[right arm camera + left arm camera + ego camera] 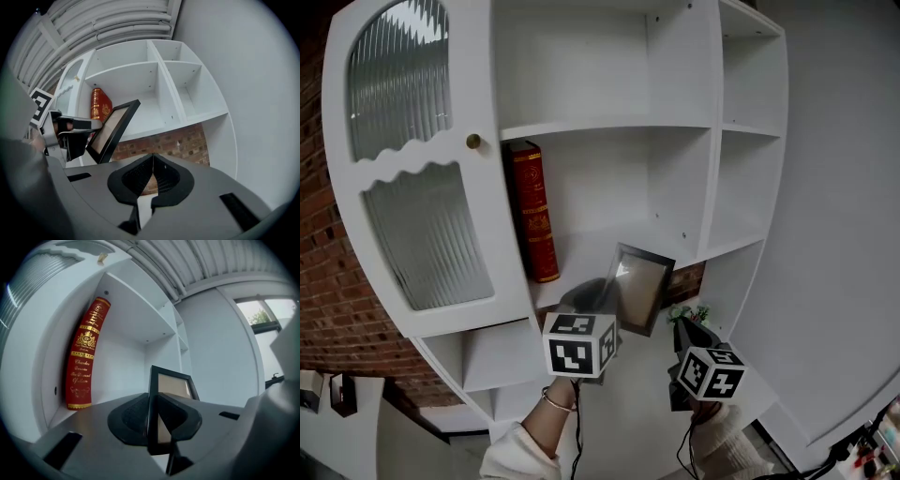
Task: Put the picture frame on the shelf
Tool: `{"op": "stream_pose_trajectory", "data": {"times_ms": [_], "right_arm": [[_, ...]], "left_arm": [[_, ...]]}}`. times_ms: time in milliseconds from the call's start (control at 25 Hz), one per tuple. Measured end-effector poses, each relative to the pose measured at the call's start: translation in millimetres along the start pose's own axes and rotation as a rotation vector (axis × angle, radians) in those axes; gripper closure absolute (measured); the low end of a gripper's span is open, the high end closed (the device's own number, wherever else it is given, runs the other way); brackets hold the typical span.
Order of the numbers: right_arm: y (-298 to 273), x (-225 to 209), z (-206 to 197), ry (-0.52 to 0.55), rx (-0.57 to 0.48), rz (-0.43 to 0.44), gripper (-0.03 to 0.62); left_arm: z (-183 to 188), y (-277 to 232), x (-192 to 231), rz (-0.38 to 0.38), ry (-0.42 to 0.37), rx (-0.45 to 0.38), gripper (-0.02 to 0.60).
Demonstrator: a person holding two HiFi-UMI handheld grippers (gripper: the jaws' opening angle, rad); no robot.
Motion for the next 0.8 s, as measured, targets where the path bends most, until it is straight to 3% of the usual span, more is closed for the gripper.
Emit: {"op": "stream_pose_trajectory", "data": {"times_ms": [320, 800], "right_arm": [[-18, -1, 7, -0.012, 0.023, 0.024, 0.569], [-36, -11, 10, -0.049, 0.018, 0.006, 0.569]], "left_arm": [[37, -41, 29, 0.108, 0.004, 0.017, 0.517], [37, -93, 50, 0.151, -0.018, 0.159, 0.517]]}}
Point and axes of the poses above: the fingertips, and each gripper's own axes: y backward along the fingers, x to its left, z out of its top, the point moved 8 cm from there along y, backward along the fingers, and after that the axes turned 6 degrees about -x, right-handed, at the moved point
